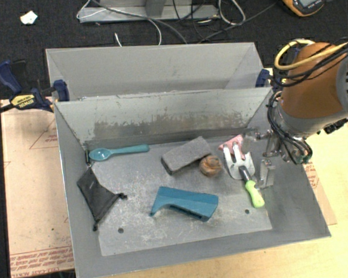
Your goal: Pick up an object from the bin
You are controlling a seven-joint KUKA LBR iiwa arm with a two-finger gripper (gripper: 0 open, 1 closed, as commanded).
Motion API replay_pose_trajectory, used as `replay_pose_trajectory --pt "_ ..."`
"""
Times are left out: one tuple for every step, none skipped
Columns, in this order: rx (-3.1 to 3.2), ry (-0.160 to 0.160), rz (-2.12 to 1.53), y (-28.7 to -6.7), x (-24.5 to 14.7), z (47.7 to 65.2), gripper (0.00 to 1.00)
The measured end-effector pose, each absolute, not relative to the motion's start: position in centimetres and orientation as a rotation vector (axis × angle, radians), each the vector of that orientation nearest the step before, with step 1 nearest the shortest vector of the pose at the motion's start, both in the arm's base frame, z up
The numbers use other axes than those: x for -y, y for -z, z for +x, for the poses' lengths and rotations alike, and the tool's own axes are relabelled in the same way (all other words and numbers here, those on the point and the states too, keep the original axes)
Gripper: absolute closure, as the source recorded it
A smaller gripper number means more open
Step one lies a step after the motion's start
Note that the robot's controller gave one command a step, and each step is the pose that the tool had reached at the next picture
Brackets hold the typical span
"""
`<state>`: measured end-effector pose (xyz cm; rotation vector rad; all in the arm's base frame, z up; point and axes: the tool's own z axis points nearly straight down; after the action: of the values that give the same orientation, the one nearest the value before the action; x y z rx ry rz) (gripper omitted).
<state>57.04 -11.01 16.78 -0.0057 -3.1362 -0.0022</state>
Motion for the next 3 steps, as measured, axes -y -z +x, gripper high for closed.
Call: replay_pose_trajectory --pt "3.143 0.0 -0.001 -17.2 11.0 57.2 0.0" --pt "3.146 0.002 -0.019 -12.1 6.2 55.3 0.0" --pt "3.148 -0.004 0.174 -9.5 5.1 53.7 0.0"
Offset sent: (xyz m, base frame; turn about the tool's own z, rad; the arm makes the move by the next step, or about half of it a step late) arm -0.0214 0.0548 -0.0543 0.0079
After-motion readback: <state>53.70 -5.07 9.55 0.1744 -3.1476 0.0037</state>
